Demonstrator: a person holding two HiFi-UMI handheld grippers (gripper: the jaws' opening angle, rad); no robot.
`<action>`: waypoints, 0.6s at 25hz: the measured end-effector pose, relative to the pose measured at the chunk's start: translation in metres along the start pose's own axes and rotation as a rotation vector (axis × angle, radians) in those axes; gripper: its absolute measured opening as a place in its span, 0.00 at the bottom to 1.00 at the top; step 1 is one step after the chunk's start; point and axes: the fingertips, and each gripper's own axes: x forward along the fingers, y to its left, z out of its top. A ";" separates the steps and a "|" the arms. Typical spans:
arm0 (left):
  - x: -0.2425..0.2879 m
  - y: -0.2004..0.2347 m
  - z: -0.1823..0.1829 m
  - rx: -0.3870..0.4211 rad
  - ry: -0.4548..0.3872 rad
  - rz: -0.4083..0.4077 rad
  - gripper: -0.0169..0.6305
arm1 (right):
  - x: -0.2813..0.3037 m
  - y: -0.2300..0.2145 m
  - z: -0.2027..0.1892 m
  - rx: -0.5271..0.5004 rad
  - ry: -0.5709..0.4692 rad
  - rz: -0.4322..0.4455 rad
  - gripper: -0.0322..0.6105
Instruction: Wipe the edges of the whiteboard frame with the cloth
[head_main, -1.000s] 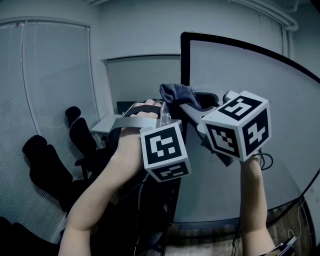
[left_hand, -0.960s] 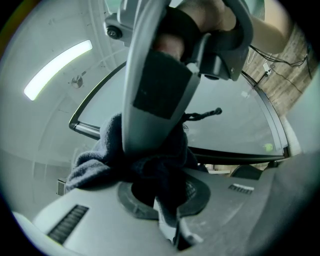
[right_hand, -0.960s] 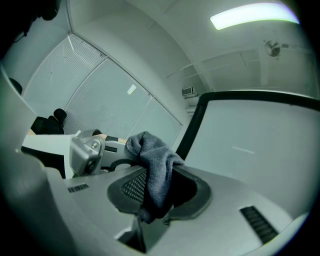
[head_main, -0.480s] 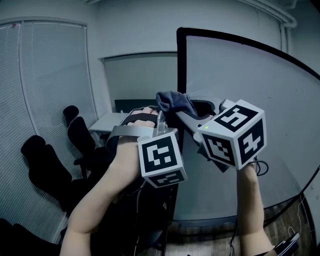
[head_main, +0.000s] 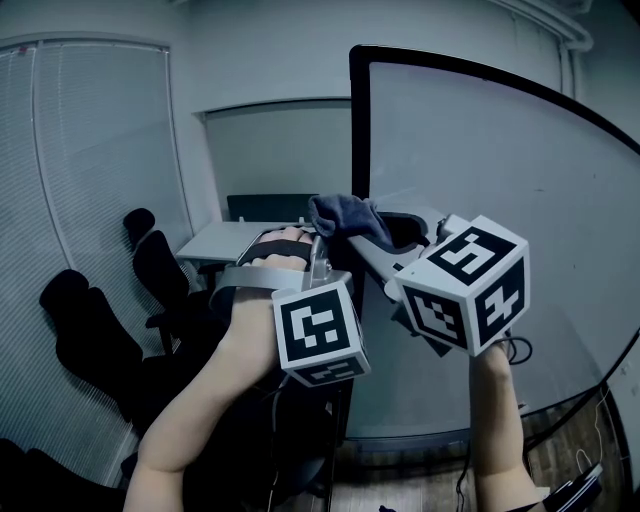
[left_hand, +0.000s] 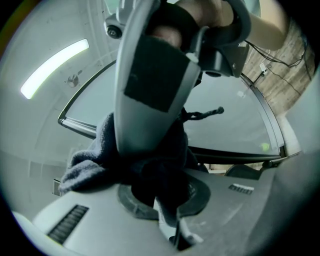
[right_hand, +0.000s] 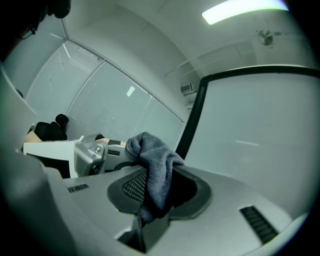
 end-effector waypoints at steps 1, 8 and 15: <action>0.001 -0.003 -0.001 0.002 0.001 -0.003 0.06 | 0.001 0.001 -0.003 0.003 0.002 0.000 0.20; 0.003 -0.021 -0.004 0.004 0.007 -0.015 0.06 | 0.002 0.007 -0.019 0.021 0.009 0.013 0.20; 0.004 -0.036 -0.007 0.005 0.006 -0.022 0.06 | 0.002 0.015 -0.033 0.042 0.024 0.025 0.20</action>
